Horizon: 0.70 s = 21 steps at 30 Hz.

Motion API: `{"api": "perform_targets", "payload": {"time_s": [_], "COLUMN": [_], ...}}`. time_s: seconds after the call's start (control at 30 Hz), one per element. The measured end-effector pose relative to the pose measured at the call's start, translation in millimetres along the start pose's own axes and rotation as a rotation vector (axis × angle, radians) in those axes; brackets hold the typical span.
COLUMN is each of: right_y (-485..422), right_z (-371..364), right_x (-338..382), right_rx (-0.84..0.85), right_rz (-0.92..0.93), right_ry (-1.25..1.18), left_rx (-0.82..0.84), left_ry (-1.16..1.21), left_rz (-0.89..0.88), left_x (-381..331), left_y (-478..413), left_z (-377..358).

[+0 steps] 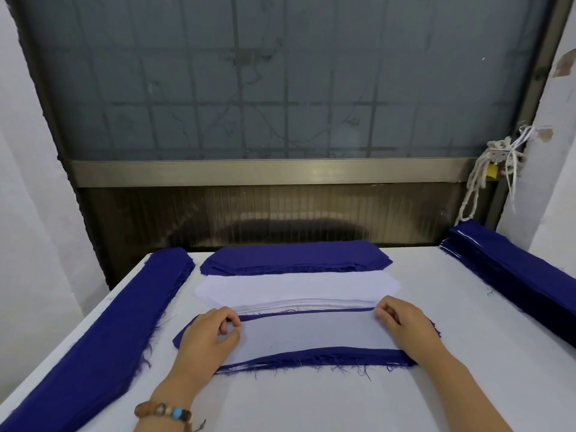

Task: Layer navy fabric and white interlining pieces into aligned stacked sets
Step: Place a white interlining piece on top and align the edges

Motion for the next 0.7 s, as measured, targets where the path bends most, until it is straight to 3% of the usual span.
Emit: {"api": "perform_targets", "payload": {"time_s": [0.23, 0.4, 0.53, 0.7], "right_y": [-29, -61, -88, -106], "right_z": [-5, -23, -56, -90], "right_x": [10, 37, 66, 73], "right_rx": [0.08, -0.054, -0.027, 0.016], "right_rz": [-0.087, 0.008, 0.137, 0.123], "right_ry": [0.384, 0.356, 0.337, 0.239], "left_rx": [0.218, 0.013, 0.032, -0.01], "left_ry": [-0.338, -0.38, -0.353, -0.348], "left_rz": [0.064, -0.074, -0.13, -0.144], "left_x": [-13, -40, -54, -49], "left_y": [-33, -76, -103, -111], "left_z": [-3, -22, -62, -90]}}
Point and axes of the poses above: each hand's wrist, its own y-axis away from the middle knuckle, its own z-axis out of the back of the hand, x = y × z, the point moved 4 cm from there along -y, towards the middle knuckle, and after that the axes turned 1 degree about -x, right-handed, at the moved point
